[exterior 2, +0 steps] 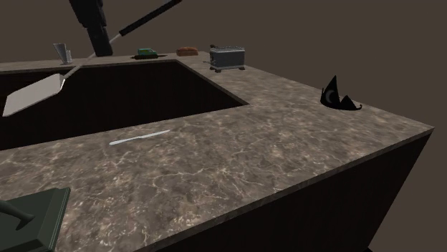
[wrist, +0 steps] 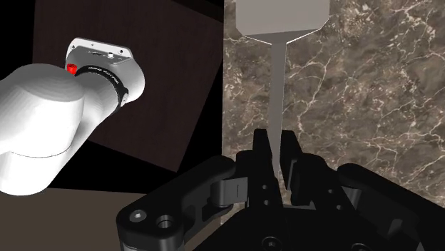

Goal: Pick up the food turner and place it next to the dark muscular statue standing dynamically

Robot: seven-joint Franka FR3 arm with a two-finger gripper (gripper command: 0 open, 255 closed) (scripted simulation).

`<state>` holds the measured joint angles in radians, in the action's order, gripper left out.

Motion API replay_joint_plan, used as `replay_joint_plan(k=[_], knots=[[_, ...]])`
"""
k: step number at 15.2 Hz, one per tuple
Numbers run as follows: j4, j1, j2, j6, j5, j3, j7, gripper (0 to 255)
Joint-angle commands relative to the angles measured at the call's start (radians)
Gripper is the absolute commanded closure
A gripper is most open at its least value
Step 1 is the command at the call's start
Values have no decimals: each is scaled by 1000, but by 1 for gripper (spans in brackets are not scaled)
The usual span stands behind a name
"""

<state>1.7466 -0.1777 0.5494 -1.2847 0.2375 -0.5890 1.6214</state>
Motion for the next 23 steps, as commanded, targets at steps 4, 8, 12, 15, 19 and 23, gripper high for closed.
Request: replay_joint_plan(k=[4, 8, 12, 15, 19, 23], knots=[[105, 13, 42, -65, 15, 5, -14, 255], [180, 22, 69, -114, 26, 3, -22, 255], [250, 31, 92, -163, 38, -1, -28, 255], [300, 37, 107, -199, 46, -6, -31, 255], [365, 45, 124, -248, 58, -15, -36, 255], [426, 52, 137, -297, 70, -25, -39, 255]])
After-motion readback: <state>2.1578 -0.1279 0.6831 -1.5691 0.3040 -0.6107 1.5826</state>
